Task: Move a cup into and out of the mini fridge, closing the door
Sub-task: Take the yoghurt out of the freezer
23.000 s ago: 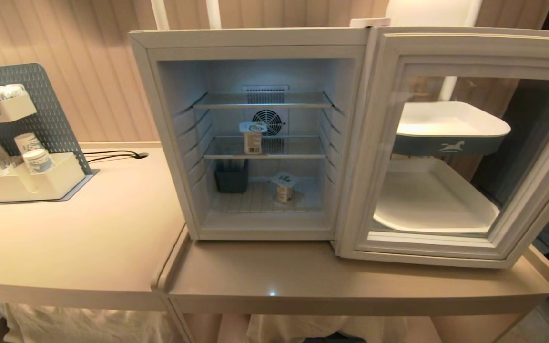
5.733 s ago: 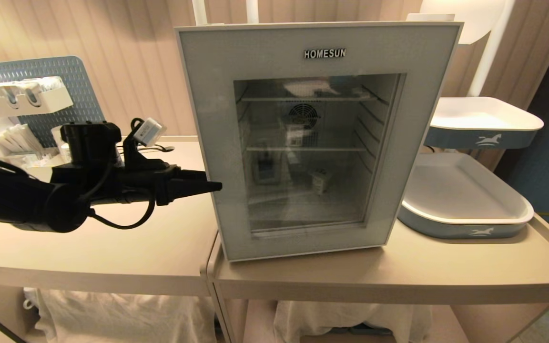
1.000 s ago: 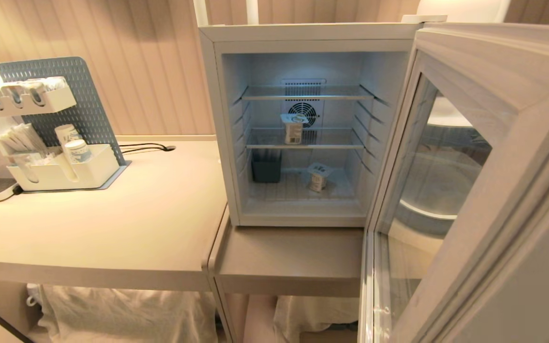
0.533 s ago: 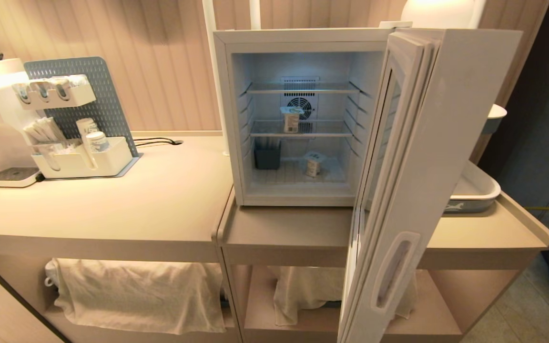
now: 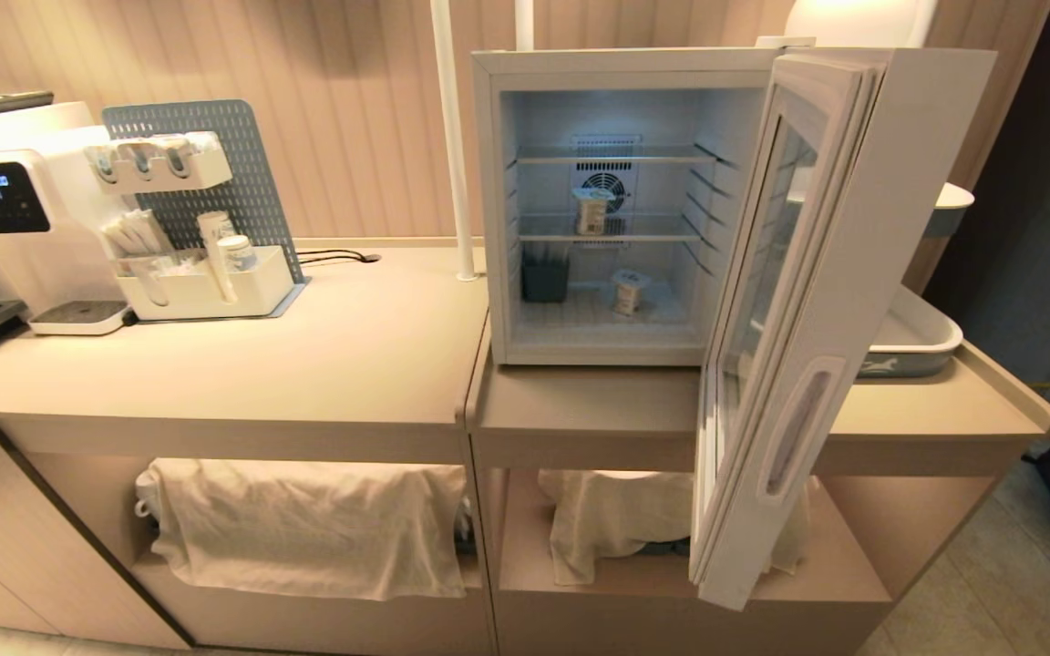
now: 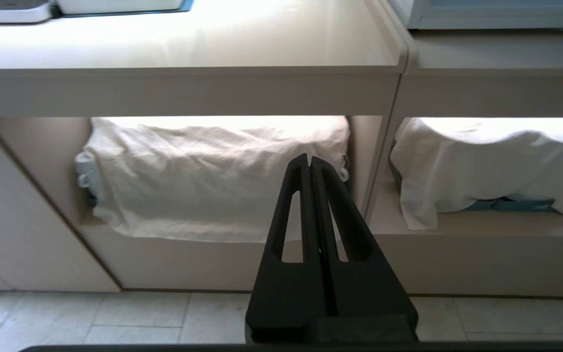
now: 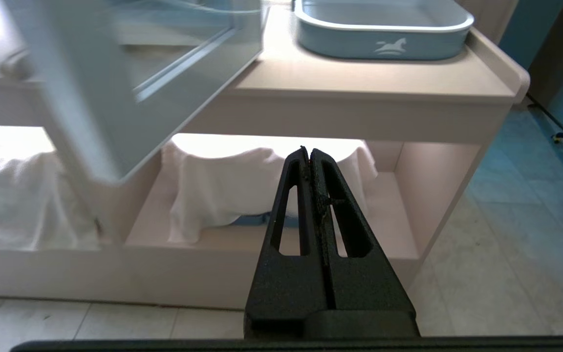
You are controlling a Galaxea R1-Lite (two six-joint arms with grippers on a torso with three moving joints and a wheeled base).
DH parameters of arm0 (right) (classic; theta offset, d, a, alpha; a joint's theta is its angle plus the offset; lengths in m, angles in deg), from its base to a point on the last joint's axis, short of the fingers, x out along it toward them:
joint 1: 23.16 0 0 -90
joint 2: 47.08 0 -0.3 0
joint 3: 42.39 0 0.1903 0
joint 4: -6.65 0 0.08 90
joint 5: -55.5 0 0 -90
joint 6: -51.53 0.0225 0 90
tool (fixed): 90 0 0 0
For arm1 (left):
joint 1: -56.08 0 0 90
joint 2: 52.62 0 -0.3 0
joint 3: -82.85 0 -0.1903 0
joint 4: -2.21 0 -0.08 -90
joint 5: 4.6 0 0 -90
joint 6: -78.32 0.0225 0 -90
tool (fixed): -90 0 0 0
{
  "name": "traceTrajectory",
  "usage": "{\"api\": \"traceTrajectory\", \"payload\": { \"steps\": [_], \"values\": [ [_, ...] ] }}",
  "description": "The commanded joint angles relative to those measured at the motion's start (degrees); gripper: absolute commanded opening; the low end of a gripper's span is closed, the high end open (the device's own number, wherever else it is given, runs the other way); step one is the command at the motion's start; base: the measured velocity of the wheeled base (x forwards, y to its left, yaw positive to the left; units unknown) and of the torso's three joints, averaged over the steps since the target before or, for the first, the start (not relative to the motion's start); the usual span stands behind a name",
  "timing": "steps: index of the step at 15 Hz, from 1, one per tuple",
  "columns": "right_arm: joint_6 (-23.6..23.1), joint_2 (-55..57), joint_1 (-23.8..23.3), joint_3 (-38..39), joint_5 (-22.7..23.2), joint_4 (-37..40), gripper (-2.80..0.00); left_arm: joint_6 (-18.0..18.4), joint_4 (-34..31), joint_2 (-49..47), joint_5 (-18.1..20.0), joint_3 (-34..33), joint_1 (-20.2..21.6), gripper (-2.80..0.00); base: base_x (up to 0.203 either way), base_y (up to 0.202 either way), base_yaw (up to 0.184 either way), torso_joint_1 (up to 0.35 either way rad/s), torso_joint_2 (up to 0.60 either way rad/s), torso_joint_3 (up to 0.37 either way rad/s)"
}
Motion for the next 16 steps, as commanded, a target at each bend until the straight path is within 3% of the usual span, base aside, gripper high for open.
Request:
{"api": "traceTrajectory", "payload": {
  "steps": [1,6,16],
  "values": [
    [0.0,0.0,0.0,0.0,0.0,0.0,-2.8,0.2,-0.3,0.1,-0.1,0.2,0.0,-2.8,-0.189,0.191,0.002,0.004,0.0,0.005],
    [0.0,0.0,0.0,0.0,0.0,0.0,-2.8,0.5,-1.8,0.1,-0.3,0.6,0.0,-2.8,-0.043,0.129,0.004,0.004,0.0,0.002],
    [0.0,0.1,0.0,0.0,0.0,0.0,-2.8,0.4,-1.6,0.2,-0.3,0.6,0.0,-2.8,0.0,0.191,0.001,0.002,0.0,0.001]
  ]
}}
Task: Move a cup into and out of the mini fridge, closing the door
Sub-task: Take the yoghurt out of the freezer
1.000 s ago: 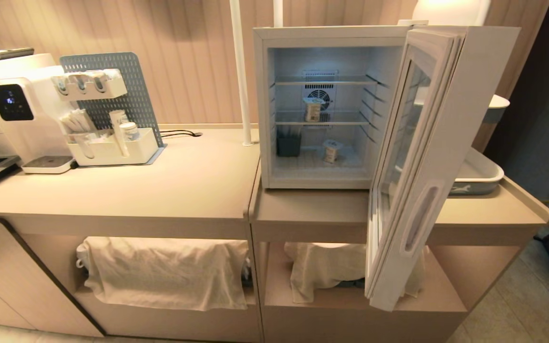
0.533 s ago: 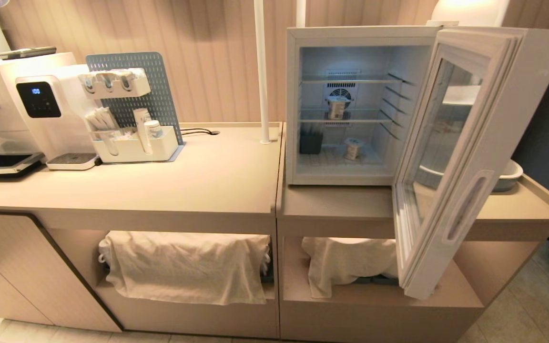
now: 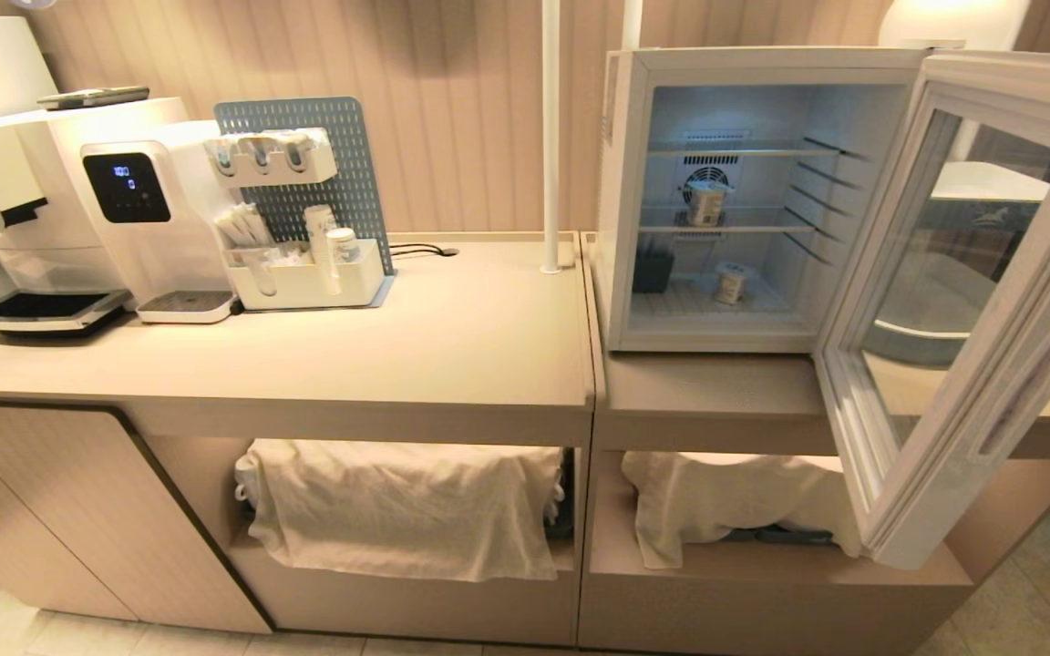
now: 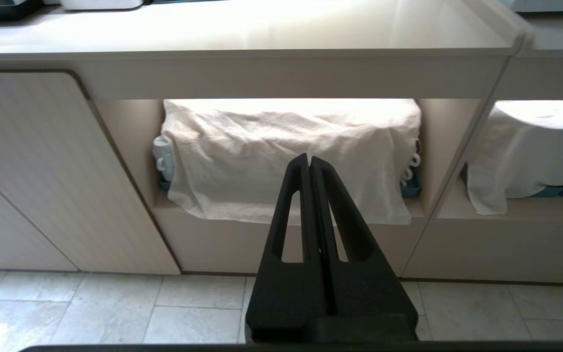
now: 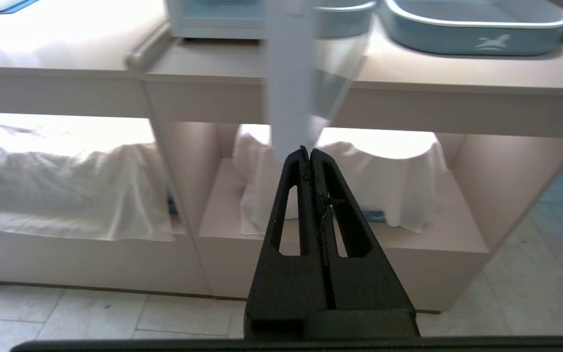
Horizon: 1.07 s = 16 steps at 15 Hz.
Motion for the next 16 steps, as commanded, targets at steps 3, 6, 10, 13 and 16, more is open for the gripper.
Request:
{"api": "traceTrajectory", "payload": {
  "steps": [3,6,10,13,16],
  "values": [
    [0.0,0.0,0.0,0.0,0.0,0.0,-2.8,0.0,0.2,0.1,0.1,-0.1,0.0,-2.8,0.0,0.192,0.0,0.002,0.0,0.002],
    [0.0,0.0,0.0,0.0,0.0,-0.1,-2.8,-0.1,0.5,0.1,0.1,-0.2,0.0,-2.8,0.0,0.195,0.001,0.003,0.0,0.004],
    [0.0,0.0,0.0,0.0,0.0,0.0,-2.8,-0.3,0.8,0.0,0.2,-0.3,0.0,-2.8,0.0,0.179,0.001,0.003,0.0,0.004],
    [0.0,0.0,0.0,0.0,0.0,0.0,-2.8,-0.2,0.8,0.1,0.2,-0.3,0.0,-2.8,0.0,0.036,0.001,0.001,0.0,0.001],
    [0.0,0.0,0.0,0.0,0.0,0.0,-2.8,-0.2,0.8,0.1,0.2,-0.3,0.0,-2.8,0.0,0.0,0.0,0.0,0.0,0.0]
  ]
}}
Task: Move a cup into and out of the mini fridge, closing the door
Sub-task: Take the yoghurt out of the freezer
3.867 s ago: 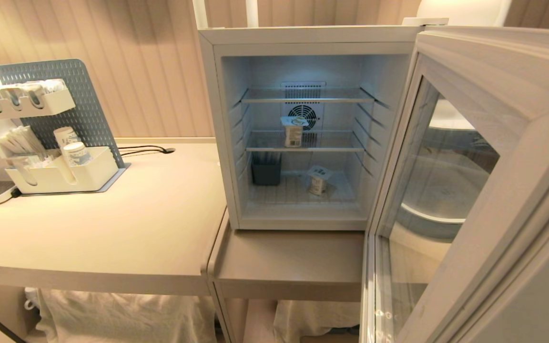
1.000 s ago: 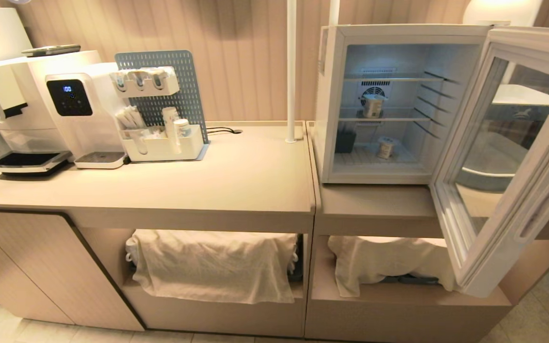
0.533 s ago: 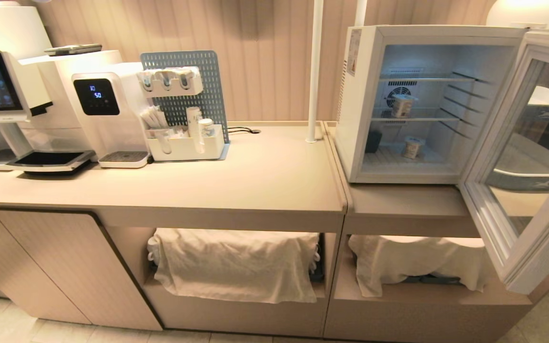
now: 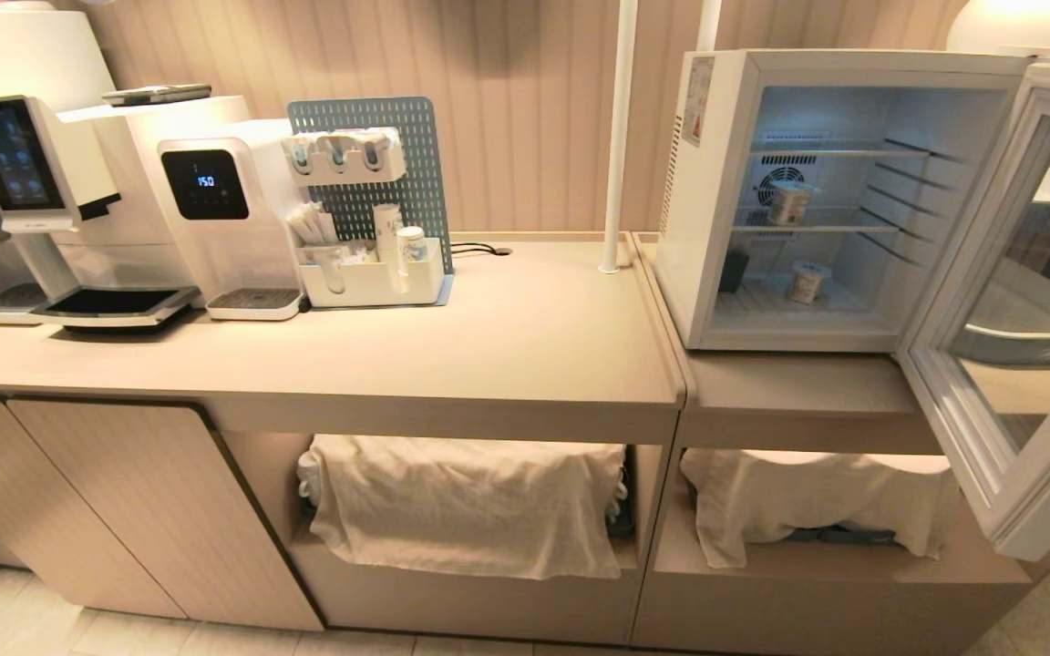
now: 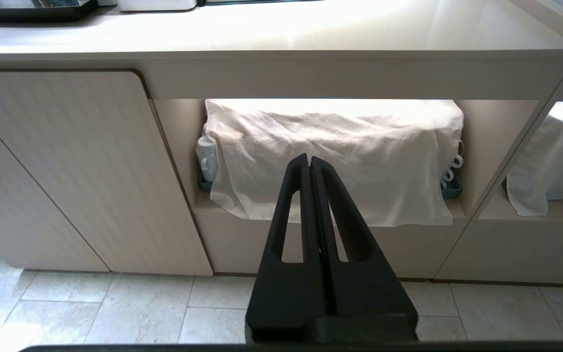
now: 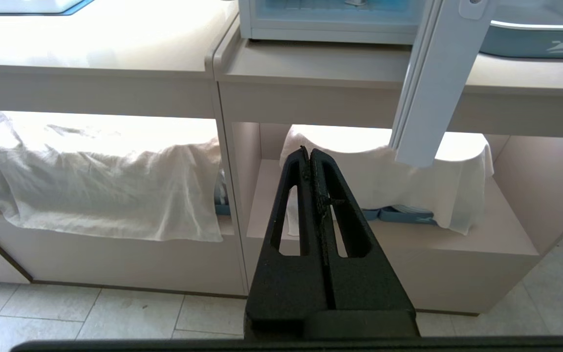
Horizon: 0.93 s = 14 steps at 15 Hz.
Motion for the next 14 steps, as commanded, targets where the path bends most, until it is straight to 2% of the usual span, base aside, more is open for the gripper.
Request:
{"api": "traceTrajectory", "payload": {
  "steps": [1,3,14],
  "values": [
    [0.0,0.1,0.1,0.0,0.0,0.0,-2.8,0.0,0.0,0.1,0.0,0.0,0.0,-2.8,0.0,0.0,0.0,0.0,0.0,0.0],
    [0.0,0.0,0.0,0.0,0.0,0.0,-2.8,0.0,0.0,0.1,0.0,0.0,0.0,-2.8,0.12,0.0,-0.002,0.0,0.0,0.012],
    [0.0,0.0,0.0,0.0,0.0,0.0,-2.8,-0.1,0.0,0.1,0.0,0.0,0.0,-2.8,0.194,0.0,0.0,0.003,0.0,0.002]
  ]
}}
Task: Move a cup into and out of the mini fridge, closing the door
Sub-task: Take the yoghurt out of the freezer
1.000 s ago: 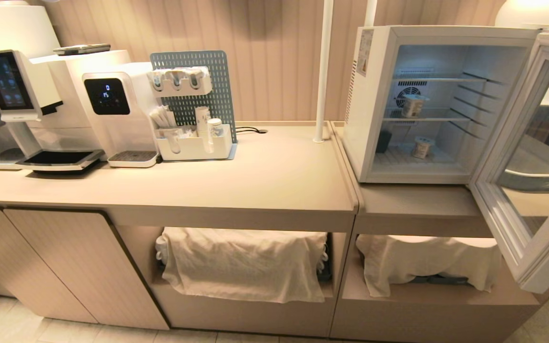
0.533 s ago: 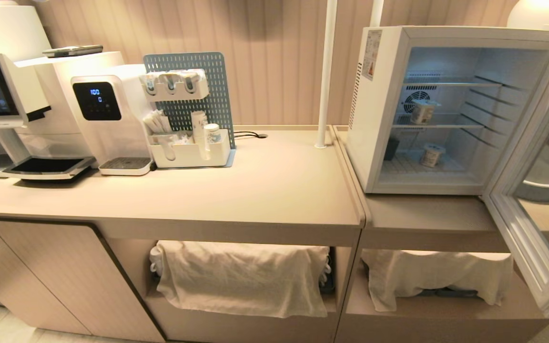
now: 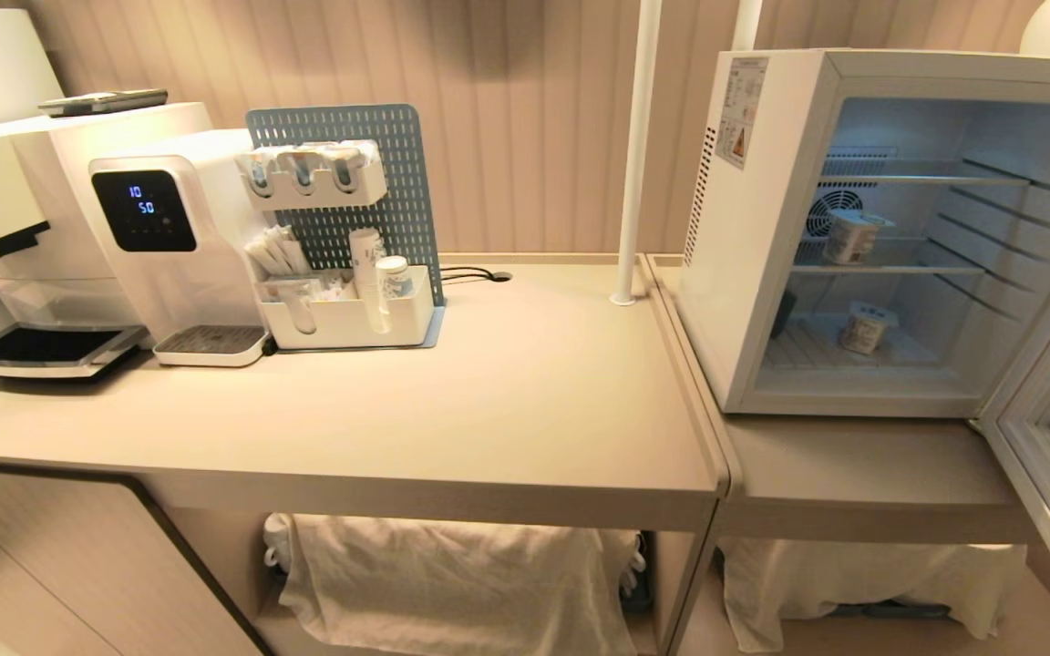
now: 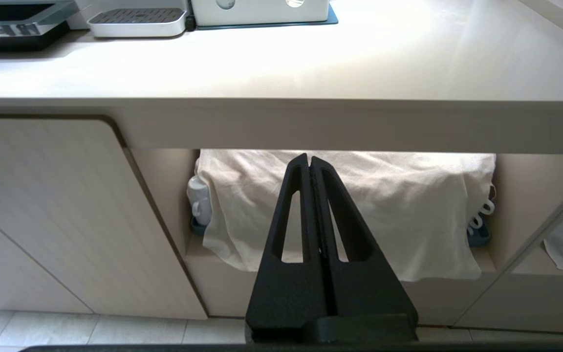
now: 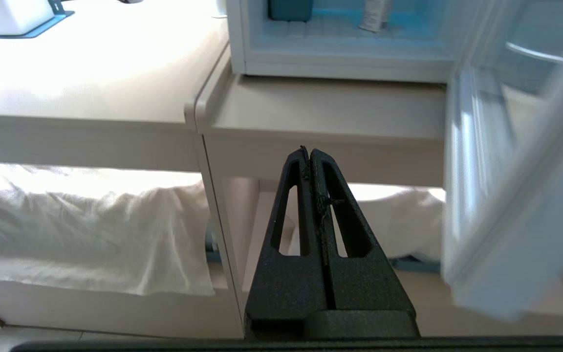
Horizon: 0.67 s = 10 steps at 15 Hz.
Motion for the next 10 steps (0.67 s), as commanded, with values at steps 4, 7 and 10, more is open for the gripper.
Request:
{"api": "traceTrajectory", "payload": {
  "steps": [4,7,10],
  "values": [
    [0.0,0.0,0.0,0.0,0.0,0.0,-2.8,-0.2,0.1,0.1,0.1,0.0,0.0,-2.8,0.194,0.0,0.0,0.003,0.0,0.004],
    [-0.2,0.0,0.0,0.0,0.4,-0.1,-2.8,-0.6,0.4,0.1,0.2,-0.1,0.0,-2.8,0.094,0.0,0.002,0.002,0.0,0.001],
    [-1.5,0.5,0.0,-4.8,2.4,-0.5,-2.8,-0.9,0.5,0.1,0.1,-0.1,0.0,-2.8,0.0,0.0,0.0,0.0,0.0,0.0]
  ]
}}
